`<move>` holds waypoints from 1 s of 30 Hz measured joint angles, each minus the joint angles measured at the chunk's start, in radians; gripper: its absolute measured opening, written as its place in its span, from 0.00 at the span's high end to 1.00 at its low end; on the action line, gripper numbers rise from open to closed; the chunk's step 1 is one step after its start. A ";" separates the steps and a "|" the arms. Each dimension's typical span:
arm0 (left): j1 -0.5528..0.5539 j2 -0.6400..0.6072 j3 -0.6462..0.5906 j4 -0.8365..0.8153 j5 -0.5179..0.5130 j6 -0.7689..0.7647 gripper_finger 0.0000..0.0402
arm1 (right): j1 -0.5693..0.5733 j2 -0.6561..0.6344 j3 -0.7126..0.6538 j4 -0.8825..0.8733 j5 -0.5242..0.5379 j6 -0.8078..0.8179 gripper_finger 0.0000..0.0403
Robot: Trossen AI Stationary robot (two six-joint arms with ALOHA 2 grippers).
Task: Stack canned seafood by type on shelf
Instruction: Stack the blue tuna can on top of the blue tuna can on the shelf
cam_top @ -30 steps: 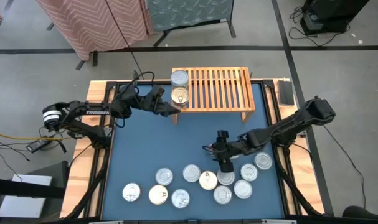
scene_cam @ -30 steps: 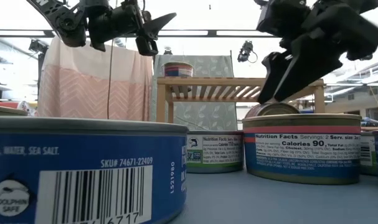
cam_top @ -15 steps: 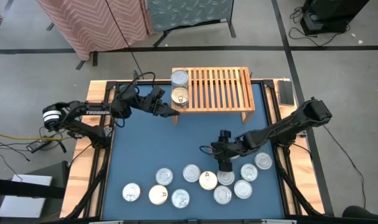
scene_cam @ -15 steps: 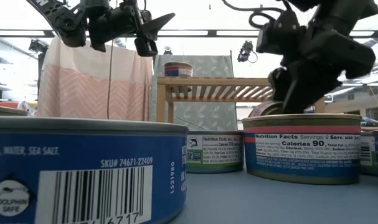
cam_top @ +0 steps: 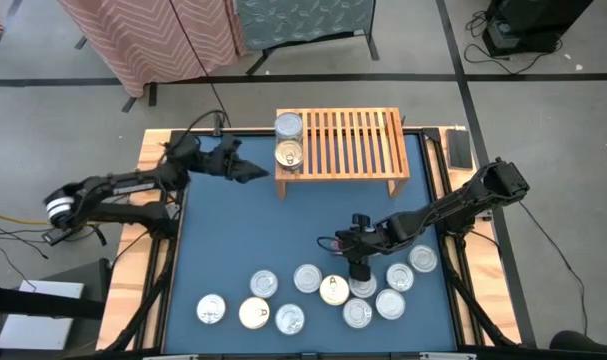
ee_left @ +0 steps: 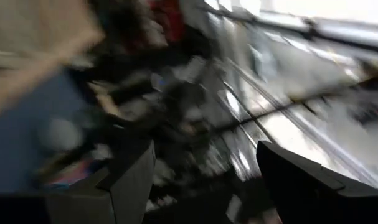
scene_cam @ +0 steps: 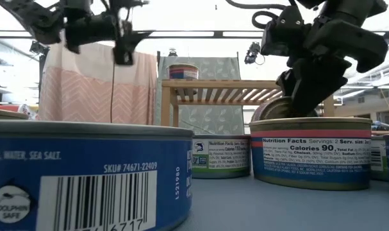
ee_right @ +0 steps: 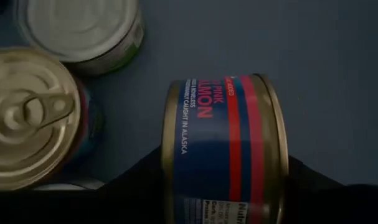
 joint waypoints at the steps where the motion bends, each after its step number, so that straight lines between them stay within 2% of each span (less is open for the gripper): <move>1: 0.003 -0.035 -0.009 -0.082 -0.036 0.006 0.29 | 0.000 0.000 0.001 -0.002 0.019 0.005 0.55; 5: 0.001 -0.171 -0.034 -0.414 -0.162 0.013 0.29 | 0.000 0.000 0.043 -0.037 0.123 -0.023 0.55; 7: -0.004 -0.234 -0.052 -0.534 -0.284 -0.026 0.29 | 0.000 0.000 0.084 -0.071 0.177 -0.076 0.55; 9: -0.019 -0.289 -0.067 -0.581 -0.409 -0.096 0.29 | -0.005 0.000 0.138 -0.115 0.228 -0.142 0.55; 12: -0.035 -0.324 -0.076 -0.600 -0.525 -0.197 0.29 | -0.006 0.000 0.234 -0.163 0.312 -0.257 0.55; 15: -0.038 -0.310 -0.076 -0.565 -0.571 -0.199 0.29 | -0.005 0.000 0.333 -0.187 0.427 -0.418 0.55; 18: -0.038 -0.282 -0.076 -0.505 -0.591 -0.151 0.29 | 0.001 -0.002 0.409 -0.184 0.564 -0.645 0.55; 21: -0.039 -0.254 -0.076 -0.453 -0.596 -0.135 0.29 | -0.013 -0.003 0.441 -0.183 0.674 -0.871 0.55; 24: -0.039 -0.213 -0.076 -0.342 -0.638 -0.161 0.29 | -0.033 -0.003 0.447 -0.175 0.744 -1.011 0.55; 28: -0.041 -0.178 -0.076 -0.146 -0.530 -0.295 0.29 | -0.052 -0.003 0.449 -0.085 0.779 -1.105 0.55; 30: -0.053 -0.171 -0.076 -0.055 -0.494 -0.360 0.29 | -0.063 -0.002 0.449 0.016 0.776 -1.145 0.55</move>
